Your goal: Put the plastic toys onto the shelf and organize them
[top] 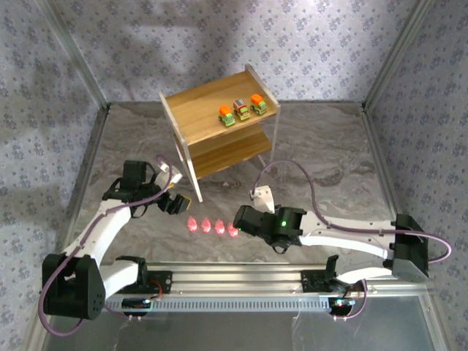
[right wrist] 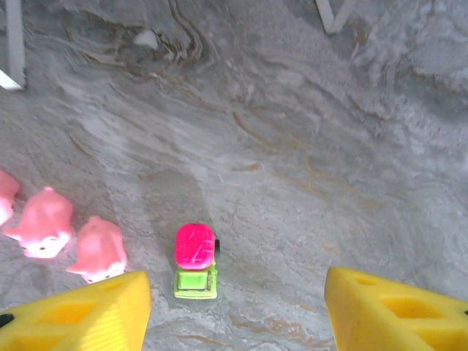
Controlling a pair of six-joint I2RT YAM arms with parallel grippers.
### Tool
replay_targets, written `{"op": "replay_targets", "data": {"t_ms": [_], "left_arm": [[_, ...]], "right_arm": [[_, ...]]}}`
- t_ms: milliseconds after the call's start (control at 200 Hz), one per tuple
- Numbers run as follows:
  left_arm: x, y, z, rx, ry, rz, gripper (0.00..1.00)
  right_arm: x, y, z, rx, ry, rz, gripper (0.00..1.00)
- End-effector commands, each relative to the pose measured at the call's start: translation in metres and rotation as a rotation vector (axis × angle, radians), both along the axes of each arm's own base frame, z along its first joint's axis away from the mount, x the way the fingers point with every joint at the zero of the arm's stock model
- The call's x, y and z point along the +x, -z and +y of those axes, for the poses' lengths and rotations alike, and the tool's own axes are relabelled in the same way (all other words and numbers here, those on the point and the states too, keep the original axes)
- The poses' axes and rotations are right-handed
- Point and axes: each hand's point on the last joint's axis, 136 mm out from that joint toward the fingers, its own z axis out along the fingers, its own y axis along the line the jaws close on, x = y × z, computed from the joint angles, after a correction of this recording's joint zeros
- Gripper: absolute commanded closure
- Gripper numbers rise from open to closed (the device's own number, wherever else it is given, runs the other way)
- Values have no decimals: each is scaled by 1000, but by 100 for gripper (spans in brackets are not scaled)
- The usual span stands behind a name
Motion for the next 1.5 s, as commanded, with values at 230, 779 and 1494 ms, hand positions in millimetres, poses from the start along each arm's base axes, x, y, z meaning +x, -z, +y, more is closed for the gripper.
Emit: {"op": "replay_targets", "data": {"t_ms": [230, 779, 1494], "left_arm": [[3, 2, -2, -18, -12, 8, 5], [-4, 8, -5, -14, 20, 33, 5], [-1, 10, -5, -9, 14, 44, 5]], "right_arm": [[-13, 54, 16, 28, 39, 112, 32], [-19, 97, 20, 24, 67, 193, 33], [-15, 115, 14, -26, 74, 221, 49]]}}
